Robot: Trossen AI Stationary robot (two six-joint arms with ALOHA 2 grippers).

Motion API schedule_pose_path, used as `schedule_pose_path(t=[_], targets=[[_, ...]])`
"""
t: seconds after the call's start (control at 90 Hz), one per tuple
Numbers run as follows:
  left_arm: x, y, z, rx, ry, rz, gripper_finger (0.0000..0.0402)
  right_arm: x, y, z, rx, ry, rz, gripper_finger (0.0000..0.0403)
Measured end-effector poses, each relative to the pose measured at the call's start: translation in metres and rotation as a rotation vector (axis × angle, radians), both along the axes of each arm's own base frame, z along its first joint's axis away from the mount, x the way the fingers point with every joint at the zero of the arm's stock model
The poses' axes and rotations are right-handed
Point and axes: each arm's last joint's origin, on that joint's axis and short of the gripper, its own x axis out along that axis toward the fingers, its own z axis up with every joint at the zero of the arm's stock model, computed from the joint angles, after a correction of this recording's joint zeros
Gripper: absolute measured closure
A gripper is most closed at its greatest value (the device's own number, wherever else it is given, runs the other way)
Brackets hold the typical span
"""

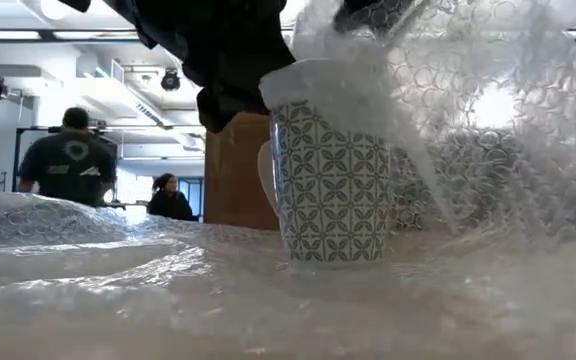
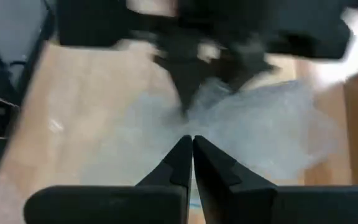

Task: Wrap mug
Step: Wrap the white mug with bubble wrap

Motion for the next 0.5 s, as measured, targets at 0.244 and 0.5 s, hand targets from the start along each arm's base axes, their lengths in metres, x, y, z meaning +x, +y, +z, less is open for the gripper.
schedule_pose_path(t=[0.244,0.5], targets=[[-0.001,0.000,0.000,0.011,0.009,0.000,0.0381,0.018,-0.007,-0.050,-0.070,0.110,-0.047,0.0403],[-0.016,-0.002,0.027,-0.032,0.019,-0.061,0.0381,0.023,-0.011,-0.057,-0.081,0.104,-0.059,0.0403]])
